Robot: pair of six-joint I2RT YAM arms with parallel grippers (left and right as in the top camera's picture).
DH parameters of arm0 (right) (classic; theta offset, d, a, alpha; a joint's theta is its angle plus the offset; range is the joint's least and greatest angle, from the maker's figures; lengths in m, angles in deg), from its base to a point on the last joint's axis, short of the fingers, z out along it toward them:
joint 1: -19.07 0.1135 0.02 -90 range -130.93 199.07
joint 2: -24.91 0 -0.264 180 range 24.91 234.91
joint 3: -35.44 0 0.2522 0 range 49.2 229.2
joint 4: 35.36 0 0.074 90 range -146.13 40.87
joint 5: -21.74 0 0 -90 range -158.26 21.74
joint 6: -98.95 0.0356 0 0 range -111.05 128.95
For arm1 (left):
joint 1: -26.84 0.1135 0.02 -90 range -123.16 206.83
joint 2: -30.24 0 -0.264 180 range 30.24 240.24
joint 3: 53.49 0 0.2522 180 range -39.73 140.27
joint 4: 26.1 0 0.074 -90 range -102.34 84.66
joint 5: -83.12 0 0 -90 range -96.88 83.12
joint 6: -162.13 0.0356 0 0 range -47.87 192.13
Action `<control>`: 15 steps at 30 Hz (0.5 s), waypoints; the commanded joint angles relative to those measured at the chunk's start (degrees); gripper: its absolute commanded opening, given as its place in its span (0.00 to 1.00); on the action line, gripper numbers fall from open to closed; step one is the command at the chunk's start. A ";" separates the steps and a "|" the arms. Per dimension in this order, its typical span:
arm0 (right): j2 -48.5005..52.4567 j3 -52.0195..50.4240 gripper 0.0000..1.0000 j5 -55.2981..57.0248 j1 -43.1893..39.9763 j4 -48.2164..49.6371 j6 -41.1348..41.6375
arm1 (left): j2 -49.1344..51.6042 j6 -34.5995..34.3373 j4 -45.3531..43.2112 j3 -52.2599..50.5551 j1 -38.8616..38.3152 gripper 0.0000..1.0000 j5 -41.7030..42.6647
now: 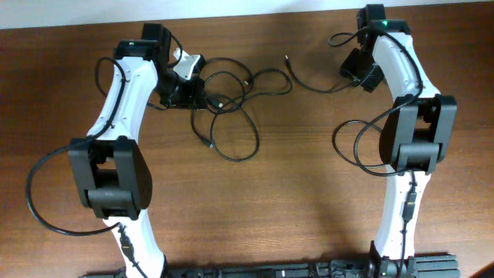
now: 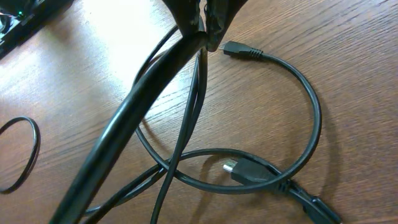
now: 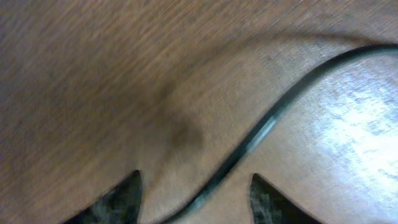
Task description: Untangle cables
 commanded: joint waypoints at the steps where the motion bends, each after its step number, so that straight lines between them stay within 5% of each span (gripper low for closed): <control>1: 2.47 -0.31 0.37 1.73 0.11 0.70 1.05 | -1.73 0.50 -0.13 0.04 -0.94 0.00 0.26; 6: 3.10 -0.02 0.04 -0.35 0.02 -0.09 -2.43 | -1.73 0.50 -0.11 0.04 -1.16 0.00 0.24; 10: 1.86 4.96 0.04 -0.90 -2.84 -8.13 -11.85 | -1.73 0.48 -0.04 0.04 -1.16 0.00 0.24; 15: -5.25 18.32 0.04 17.92 -13.49 -23.17 -14.25 | -1.73 0.50 0.09 0.04 -1.16 0.00 0.24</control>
